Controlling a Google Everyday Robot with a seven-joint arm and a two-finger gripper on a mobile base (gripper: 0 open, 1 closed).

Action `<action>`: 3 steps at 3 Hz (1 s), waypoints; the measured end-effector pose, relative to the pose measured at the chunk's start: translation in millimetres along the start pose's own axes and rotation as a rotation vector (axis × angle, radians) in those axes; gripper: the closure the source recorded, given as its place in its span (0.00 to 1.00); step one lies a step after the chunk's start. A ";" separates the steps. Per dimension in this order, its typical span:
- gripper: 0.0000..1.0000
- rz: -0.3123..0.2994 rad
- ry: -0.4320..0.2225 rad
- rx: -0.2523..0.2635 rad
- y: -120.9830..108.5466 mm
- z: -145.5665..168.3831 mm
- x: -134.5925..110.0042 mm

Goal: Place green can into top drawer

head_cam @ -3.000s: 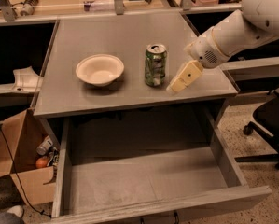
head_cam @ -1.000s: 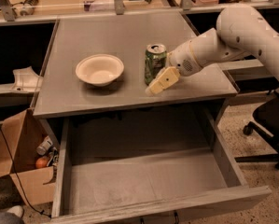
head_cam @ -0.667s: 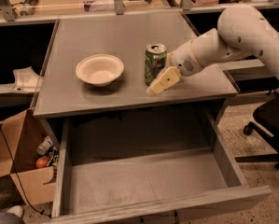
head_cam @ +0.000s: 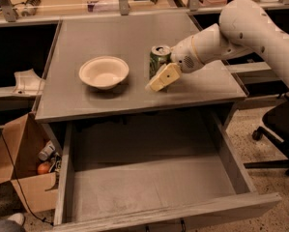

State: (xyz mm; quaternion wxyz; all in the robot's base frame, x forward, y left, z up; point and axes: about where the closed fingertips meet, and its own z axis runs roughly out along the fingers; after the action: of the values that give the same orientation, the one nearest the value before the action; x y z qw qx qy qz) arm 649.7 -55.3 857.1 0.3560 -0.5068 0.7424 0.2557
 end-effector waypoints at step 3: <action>0.72 0.000 0.000 0.000 0.0 0.1 0.0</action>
Offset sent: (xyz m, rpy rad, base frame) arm 0.0000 0.0000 0.0000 0.0000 0.0000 0.0000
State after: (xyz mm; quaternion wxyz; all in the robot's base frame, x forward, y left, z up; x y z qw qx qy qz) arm 649.7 -55.2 857.0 0.3559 -0.5068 0.7423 0.2557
